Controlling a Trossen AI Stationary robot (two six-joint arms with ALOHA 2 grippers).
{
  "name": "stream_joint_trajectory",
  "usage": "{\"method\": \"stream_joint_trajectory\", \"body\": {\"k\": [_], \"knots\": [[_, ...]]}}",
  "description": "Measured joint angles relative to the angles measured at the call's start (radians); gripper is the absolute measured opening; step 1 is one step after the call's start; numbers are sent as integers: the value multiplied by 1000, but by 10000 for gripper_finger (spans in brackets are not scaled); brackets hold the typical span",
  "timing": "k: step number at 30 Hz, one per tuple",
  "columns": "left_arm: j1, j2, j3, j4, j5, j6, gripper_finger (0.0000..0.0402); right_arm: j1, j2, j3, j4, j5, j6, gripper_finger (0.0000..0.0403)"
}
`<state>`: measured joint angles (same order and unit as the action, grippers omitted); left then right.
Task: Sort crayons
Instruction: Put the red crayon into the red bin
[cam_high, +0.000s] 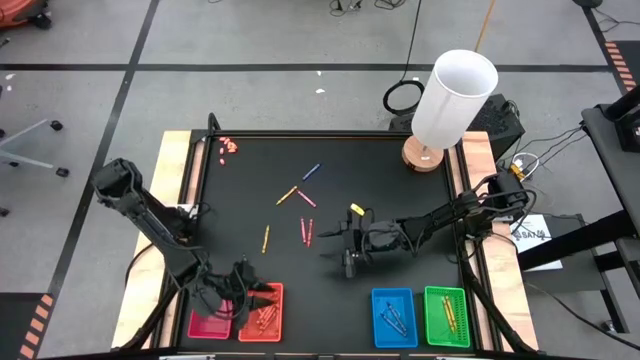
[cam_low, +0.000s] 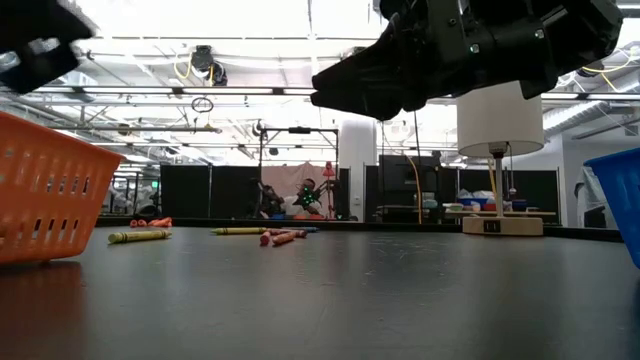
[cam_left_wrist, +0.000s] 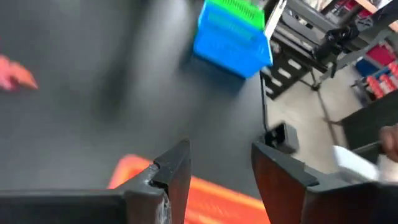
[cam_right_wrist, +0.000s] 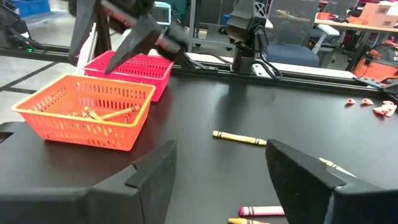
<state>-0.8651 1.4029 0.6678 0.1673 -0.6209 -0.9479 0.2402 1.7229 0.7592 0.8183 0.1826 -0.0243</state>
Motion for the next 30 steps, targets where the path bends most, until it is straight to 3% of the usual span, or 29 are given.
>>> {"method": "stream_joint_trajectory", "body": {"k": [6, 10, 17, 22, 26, 30], "knots": [[70, -83, 0, 0, -147, 330, 168, -12, 0, 0, 5, 66, 93, 224], [121, -107, 0, -3, -234, 462, 168, -12, 0, 0, -9, 154, 99, 217], [220, -109, 0, -51, -247, 458, 168, -26, 0, 85, -182, 308, 92, 204], [269, -110, 0, -90, -238, 497, 168, -73, 0, 165, -354, 315, 120, 201], [295, -110, 0, -119, -169, 518, 168, -103, 4, 170, -384, 315, 160, 201], [296, -110, 0, -146, -163, 519, 168, -123, 48, 170, -357, 315, 196, 201]]}}
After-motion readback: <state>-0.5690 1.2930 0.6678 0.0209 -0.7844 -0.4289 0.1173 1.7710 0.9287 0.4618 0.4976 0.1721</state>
